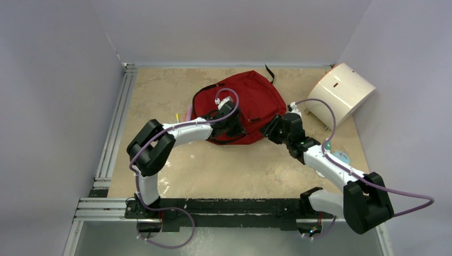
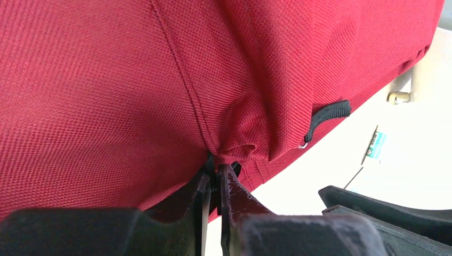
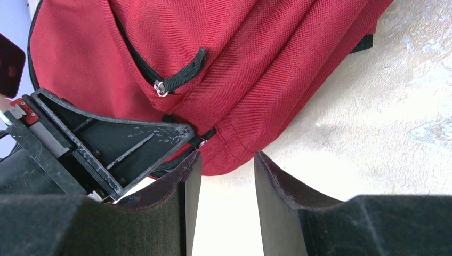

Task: Pack the student bag
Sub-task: Zip the student bag at the center of the board.

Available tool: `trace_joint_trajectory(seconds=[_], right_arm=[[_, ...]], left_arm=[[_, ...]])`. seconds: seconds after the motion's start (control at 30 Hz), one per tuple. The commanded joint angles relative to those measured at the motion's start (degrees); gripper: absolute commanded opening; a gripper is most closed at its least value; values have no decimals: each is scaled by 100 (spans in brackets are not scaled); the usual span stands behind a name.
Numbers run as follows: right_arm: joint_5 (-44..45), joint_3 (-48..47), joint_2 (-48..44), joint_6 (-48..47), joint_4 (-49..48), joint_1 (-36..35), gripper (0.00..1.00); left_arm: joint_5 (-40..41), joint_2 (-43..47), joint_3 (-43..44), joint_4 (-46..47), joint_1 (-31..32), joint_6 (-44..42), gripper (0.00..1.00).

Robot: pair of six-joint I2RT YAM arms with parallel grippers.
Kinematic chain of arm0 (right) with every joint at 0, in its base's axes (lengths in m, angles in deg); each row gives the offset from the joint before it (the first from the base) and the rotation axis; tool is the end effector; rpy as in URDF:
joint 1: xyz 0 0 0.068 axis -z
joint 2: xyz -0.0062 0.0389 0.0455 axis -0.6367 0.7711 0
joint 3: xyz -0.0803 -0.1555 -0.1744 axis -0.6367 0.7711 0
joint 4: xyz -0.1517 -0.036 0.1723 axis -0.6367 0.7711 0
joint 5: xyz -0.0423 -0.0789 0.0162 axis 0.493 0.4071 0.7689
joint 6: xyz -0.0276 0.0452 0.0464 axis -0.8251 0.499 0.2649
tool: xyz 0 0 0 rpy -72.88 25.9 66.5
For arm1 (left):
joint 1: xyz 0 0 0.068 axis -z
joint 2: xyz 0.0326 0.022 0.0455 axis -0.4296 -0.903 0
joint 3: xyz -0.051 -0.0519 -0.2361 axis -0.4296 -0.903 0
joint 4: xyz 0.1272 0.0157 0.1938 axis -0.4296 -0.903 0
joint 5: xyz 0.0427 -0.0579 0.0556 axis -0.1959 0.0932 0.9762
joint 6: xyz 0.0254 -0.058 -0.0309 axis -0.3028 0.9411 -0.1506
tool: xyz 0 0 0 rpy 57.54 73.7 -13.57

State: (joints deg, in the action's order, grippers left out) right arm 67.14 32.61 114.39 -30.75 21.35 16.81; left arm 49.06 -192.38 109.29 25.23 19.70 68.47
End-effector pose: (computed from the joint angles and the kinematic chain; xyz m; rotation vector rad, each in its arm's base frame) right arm 0.2357 0.0971 0.2018 0.5063 2.0852 0.7302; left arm 0.2784 -0.2755 0.1614 -0.4349 2.4919 -0.8063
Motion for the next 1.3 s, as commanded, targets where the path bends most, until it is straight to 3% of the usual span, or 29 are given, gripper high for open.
trace_joint_trajectory(seconds=[0.0, 0.2, 0.27, 0.33, 0.93, 1.07, 1.27], right_arm=[[50, 13, -78, -76, -117, 25, 44], [63, 270, -282, 82, -204, 29, 45], [77, 388, -355, 281, -271, 32, 59], [66, 492, -365, 390, -405, 27, 63], [-443, 413, 1202, 1135, -1669, 89, 63], [-439, 400, 1433, 1172, -1874, 182, 49], [-252, 454, 1406, 1181, -1964, 362, 7]], left_arm=[[-119, -24, 223, 348, 42, -212, 2], [-161, 73, 224, 449, 37, -604, 0], [-110, 139, 223, 458, 40, -795, 0], [-43, 187, 216, 476, 42, -986, 0], [250, 404, 135, 462, 40, -1408, 0], [339, 464, 118, 417, 40, -1430, 0], [570, 574, 64, 189, 46, -1494, 0]])
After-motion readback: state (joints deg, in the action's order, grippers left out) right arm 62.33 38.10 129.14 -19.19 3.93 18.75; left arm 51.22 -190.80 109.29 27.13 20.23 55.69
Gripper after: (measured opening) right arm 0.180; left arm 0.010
